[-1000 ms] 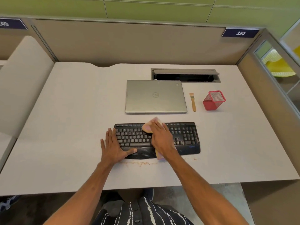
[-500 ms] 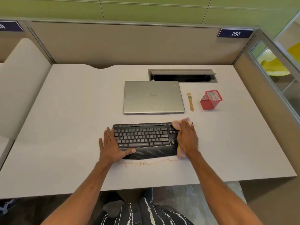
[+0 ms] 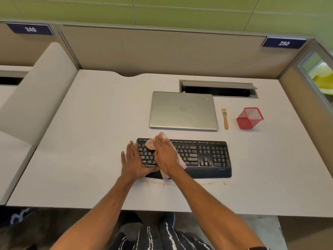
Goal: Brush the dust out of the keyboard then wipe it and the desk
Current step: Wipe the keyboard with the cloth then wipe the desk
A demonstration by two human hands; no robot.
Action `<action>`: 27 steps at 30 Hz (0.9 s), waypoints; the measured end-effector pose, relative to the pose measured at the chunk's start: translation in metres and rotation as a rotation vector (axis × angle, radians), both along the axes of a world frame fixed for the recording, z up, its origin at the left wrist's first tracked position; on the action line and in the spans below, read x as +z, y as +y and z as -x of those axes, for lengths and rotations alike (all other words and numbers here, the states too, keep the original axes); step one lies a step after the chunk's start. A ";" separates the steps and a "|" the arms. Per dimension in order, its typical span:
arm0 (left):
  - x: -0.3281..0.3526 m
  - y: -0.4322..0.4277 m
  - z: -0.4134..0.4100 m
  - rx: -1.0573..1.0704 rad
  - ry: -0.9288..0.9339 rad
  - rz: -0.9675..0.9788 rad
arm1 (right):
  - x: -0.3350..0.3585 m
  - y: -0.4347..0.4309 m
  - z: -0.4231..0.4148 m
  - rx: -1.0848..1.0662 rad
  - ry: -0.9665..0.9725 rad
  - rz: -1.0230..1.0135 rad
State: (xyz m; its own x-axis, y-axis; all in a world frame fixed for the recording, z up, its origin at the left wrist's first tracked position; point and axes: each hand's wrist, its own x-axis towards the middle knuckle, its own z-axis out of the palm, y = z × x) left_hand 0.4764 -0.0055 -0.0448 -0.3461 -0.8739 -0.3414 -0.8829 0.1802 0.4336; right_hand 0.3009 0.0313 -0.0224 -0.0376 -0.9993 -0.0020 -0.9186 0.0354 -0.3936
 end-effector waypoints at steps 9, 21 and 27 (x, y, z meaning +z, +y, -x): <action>0.000 0.000 -0.002 0.009 0.008 -0.014 | -0.006 0.016 0.026 0.045 0.059 0.065; -0.001 0.000 -0.004 -0.013 0.037 -0.044 | -0.015 0.081 0.127 -0.172 0.084 -0.014; 0.000 -0.001 -0.003 -0.017 0.028 -0.049 | -0.012 0.066 0.090 -0.164 -0.094 0.021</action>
